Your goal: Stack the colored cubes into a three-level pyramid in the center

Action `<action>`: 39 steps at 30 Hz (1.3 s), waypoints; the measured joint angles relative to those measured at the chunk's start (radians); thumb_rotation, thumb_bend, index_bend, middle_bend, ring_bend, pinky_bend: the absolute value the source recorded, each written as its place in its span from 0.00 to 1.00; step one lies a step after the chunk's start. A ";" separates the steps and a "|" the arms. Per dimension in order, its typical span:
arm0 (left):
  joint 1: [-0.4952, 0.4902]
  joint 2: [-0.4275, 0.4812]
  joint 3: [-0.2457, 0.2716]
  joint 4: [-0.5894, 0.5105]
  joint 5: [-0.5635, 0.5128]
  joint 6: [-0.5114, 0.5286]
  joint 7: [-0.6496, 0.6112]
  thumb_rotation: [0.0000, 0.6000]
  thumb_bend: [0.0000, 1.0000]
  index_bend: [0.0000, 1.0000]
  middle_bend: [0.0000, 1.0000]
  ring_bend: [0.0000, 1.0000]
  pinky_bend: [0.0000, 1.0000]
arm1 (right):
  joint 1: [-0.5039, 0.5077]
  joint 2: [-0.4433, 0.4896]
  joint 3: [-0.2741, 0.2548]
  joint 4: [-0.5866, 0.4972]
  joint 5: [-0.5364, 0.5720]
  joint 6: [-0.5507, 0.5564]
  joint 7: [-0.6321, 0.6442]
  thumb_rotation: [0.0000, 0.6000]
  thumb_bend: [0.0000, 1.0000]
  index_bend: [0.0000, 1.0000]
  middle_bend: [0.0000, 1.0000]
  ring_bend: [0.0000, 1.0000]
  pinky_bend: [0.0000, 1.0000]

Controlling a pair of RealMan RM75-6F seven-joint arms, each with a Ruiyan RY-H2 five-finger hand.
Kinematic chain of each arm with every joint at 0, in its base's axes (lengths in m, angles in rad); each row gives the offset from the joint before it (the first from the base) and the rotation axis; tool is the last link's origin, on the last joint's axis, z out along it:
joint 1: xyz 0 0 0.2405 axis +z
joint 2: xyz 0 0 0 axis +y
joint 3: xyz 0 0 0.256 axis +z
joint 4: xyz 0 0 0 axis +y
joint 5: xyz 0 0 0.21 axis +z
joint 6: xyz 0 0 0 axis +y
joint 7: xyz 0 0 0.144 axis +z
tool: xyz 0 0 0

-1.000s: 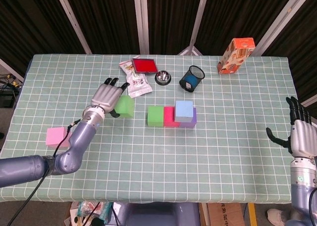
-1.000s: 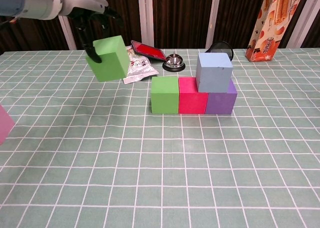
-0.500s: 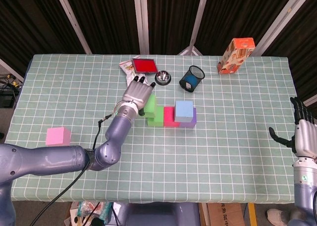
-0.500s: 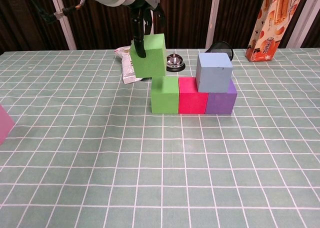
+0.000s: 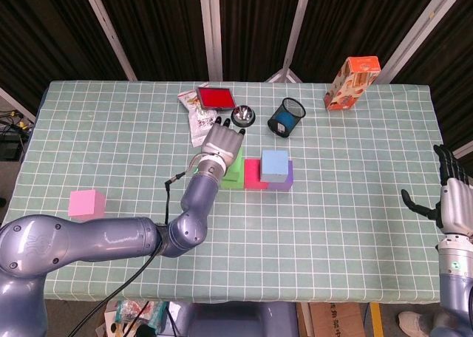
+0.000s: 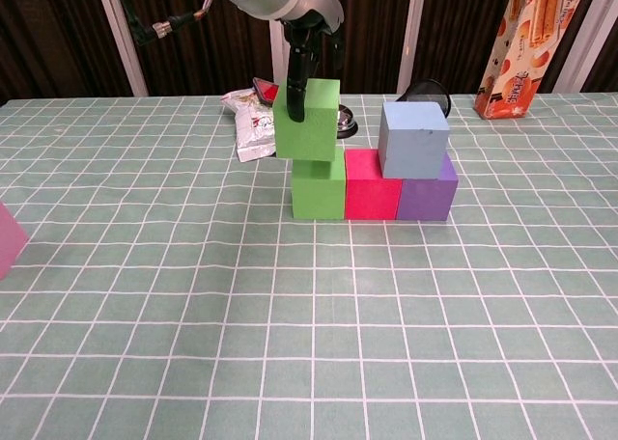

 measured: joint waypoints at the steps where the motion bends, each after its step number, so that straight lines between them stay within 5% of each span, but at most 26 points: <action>1: -0.004 -0.005 0.000 0.007 -0.010 0.005 0.006 1.00 0.41 0.14 0.40 0.05 0.08 | 0.000 0.000 0.001 0.000 0.000 0.000 0.002 1.00 0.31 0.00 0.03 0.00 0.00; 39: -0.048 -0.208 -0.128 0.250 -0.039 0.052 0.114 1.00 0.41 0.14 0.41 0.05 0.08 | -0.004 0.003 0.004 0.004 -0.013 -0.007 0.018 1.00 0.31 0.00 0.03 0.00 0.00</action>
